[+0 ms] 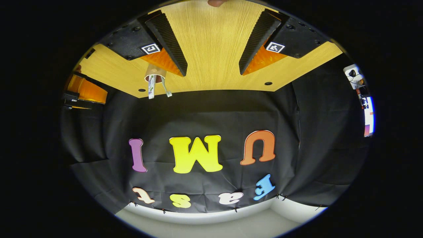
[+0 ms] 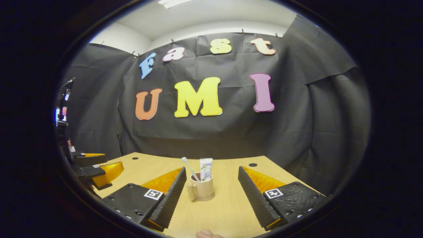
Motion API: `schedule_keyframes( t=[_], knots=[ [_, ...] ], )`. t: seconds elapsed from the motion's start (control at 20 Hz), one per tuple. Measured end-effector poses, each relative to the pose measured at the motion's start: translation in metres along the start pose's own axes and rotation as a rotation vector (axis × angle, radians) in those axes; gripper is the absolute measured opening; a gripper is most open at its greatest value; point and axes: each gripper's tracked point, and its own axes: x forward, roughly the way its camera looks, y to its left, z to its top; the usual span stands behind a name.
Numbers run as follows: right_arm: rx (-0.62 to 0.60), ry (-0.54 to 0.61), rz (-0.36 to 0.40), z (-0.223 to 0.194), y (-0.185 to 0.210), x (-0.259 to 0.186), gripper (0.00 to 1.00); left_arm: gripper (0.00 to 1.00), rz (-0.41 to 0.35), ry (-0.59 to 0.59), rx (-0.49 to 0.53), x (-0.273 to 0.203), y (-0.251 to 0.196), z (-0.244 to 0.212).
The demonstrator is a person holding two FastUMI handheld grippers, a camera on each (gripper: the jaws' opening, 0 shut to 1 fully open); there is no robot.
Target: Put the toothbrush and toothpaste on the desktop into the cup, then pick up the cup and place it on the coaster on the desktop.
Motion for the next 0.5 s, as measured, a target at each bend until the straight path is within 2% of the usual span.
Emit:
schedule_keyframes(
  t=[0.5],
  knots=[
    [-0.009,-0.01,-0.004,0.0035,-0.0015,-0.0022,0.95,1.0,-0.007,-0.013,0.001,-0.0007,-0.0041,0.0029]
  ],
)
